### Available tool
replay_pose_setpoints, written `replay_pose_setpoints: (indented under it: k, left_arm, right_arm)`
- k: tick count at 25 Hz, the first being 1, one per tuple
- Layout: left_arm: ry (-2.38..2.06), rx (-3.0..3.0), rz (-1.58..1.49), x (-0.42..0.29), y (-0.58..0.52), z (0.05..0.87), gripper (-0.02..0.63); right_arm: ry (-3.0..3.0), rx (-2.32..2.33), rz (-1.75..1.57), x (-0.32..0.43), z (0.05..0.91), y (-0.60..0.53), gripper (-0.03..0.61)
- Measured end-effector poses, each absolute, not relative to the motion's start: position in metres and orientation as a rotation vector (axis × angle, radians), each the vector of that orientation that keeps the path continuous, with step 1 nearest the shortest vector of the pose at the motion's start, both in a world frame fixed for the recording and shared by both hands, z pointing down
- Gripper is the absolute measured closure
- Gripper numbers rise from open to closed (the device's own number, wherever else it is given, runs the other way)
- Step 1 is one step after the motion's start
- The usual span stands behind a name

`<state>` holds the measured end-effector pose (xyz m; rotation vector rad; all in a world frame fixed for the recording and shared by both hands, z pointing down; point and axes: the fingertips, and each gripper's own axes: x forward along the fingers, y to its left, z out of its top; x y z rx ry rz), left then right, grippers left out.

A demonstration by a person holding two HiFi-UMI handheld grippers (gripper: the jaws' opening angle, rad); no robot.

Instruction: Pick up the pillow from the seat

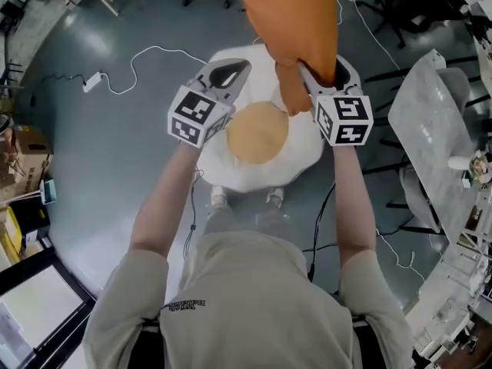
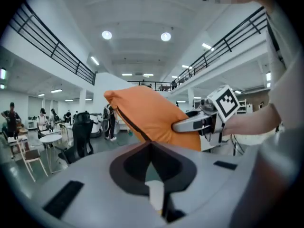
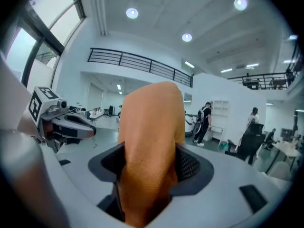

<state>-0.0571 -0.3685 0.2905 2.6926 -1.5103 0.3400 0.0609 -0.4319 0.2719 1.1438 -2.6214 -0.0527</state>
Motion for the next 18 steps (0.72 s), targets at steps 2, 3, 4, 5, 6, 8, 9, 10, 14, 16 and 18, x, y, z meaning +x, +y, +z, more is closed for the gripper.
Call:
replay_pose_setpoints:
  k: [2,3,4,5,6,8,9,10,14,16,18]
  left_arm:
    - [-1.566,2.731,0.285,-0.062,-0.362,0.244,0.604]
    - [-1.594,2.751,0.271,-0.065,-0.359,0.223,0.604]
    - [-1.620,2.769,0.264,-0.068,-0.355,0.206,0.604]
    - [-1.644,2.788,0.259,-0.070,-0.352,0.189,0.604]
    - [-1.667,2.807,0.261,-0.071,-0.349,0.175,0.604]
    - [-1.713,2.856,0.288,-0.070,-0.341,0.150,0.604]
    - [-1.725,2.885,0.296,-0.067,-0.336,0.140,0.604]
    - [-1.727,2.910,0.285,-0.065,-0.331,0.129,0.604]
    - [-1.749,2.929,0.158,-0.069,-0.311,0.105,0.604]
    - [-1.790,2.918,0.078,-0.072,-0.300,0.100,0.604]
    - [-1.827,2.891,-0.008,-0.073,-0.287,0.097,0.604]
  right_arm:
    - [-2.673,1.197,-0.128,0.062,0.225,-0.427,0.287]
    - [-2.698,1.221,-0.158,0.061,0.203,-0.424,0.286]
    - [-2.723,1.241,-0.184,0.061,0.183,-0.421,0.285]
    - [-2.749,1.255,-0.204,0.062,0.165,-0.418,0.284]
    - [-2.772,1.264,-0.219,0.063,0.149,-0.414,0.282]
    - [-2.806,1.274,-0.241,0.067,0.122,-0.404,0.279]
    - [-2.819,1.279,-0.253,0.069,0.111,-0.398,0.276]
    - [-2.831,1.285,-0.269,0.071,0.101,-0.392,0.275]
    - [-2.883,1.281,-0.334,0.070,0.082,-0.364,0.267]
    - [-2.892,1.279,-0.350,0.073,0.086,-0.350,0.264]
    - [-2.893,1.291,-0.353,0.076,0.095,-0.338,0.261]
